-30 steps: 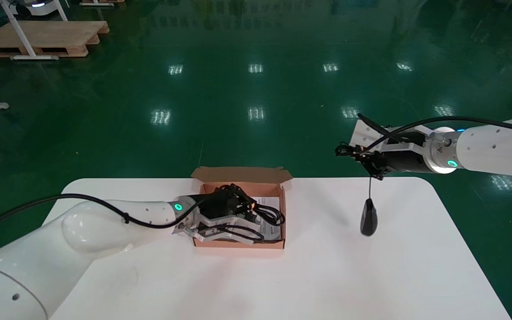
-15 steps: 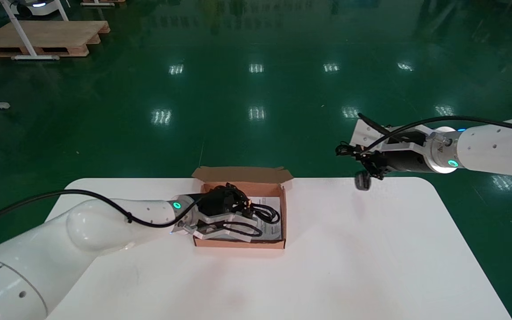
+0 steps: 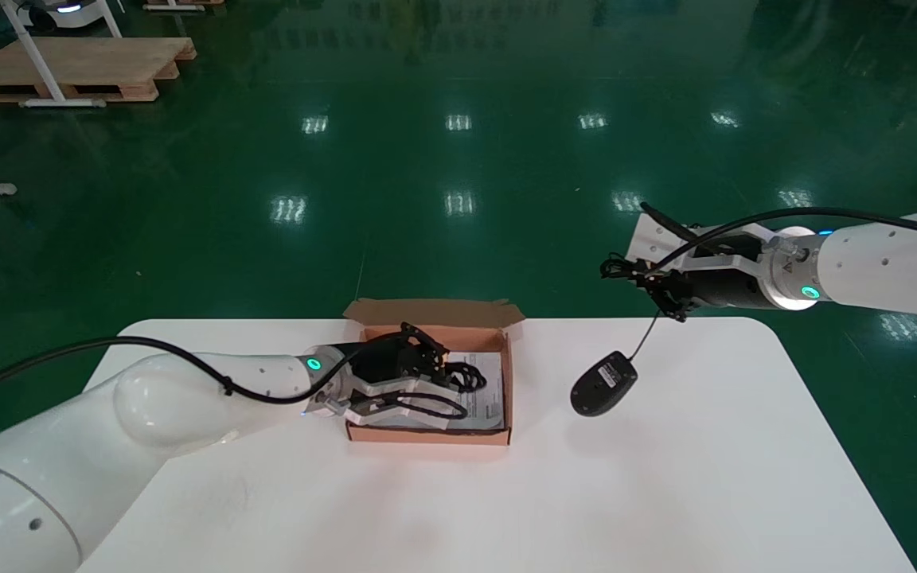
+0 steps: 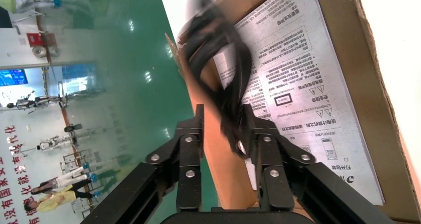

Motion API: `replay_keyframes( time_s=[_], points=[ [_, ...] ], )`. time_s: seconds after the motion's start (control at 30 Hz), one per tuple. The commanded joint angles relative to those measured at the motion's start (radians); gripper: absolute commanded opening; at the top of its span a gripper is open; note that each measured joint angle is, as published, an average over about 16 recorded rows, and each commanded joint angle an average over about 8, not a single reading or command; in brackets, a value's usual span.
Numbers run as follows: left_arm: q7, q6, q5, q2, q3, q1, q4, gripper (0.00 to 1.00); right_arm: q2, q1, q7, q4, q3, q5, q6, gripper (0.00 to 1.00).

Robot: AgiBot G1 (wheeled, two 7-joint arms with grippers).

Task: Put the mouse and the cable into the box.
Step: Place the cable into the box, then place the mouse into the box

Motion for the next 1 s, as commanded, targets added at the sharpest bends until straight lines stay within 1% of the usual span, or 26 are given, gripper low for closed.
replay_keyframes(
  time_s=[0.03,0.27,0.4,0.6,0.77,0.9,1.0],
  points=[
    [0.001,0.0,0.001,0.001,-0.002,0.0,0.001,1.0,0.0,0.0,0.0,0.0,0.0,0.0,0.0,0.0],
    [-0.006,-0.002,-0.002,-0.017,-0.007,0.0,-0.007,1.0,0.0,0.0,0.0,0.0,0.0,0.0,0.0,0.0],
    [-0.047,-0.037,-0.001,-0.037,-0.011,-0.02,0.021,1.0,0.0,0.0,-0.008,0.008,-0.002,-0.002,-0.001,0.0],
    [-0.143,-0.129,0.023,-0.069,-0.016,-0.107,0.146,1.0,-0.008,-0.002,-0.023,0.027,-0.005,0.0,-0.007,0.0],
    [-0.197,-0.206,0.061,-0.098,-0.005,-0.17,0.266,1.0,-0.036,0.004,-0.039,0.051,-0.001,0.024,-0.02,0.0],
    [-0.224,-0.246,0.091,-0.09,0.01,-0.193,0.348,1.0,-0.067,0.014,-0.047,0.075,0.012,0.064,-0.04,0.0],
    [-0.238,-0.254,0.103,-0.073,0.018,-0.202,0.381,1.0,-0.094,0.02,-0.05,0.092,0.022,0.095,-0.053,0.0]
  ],
)
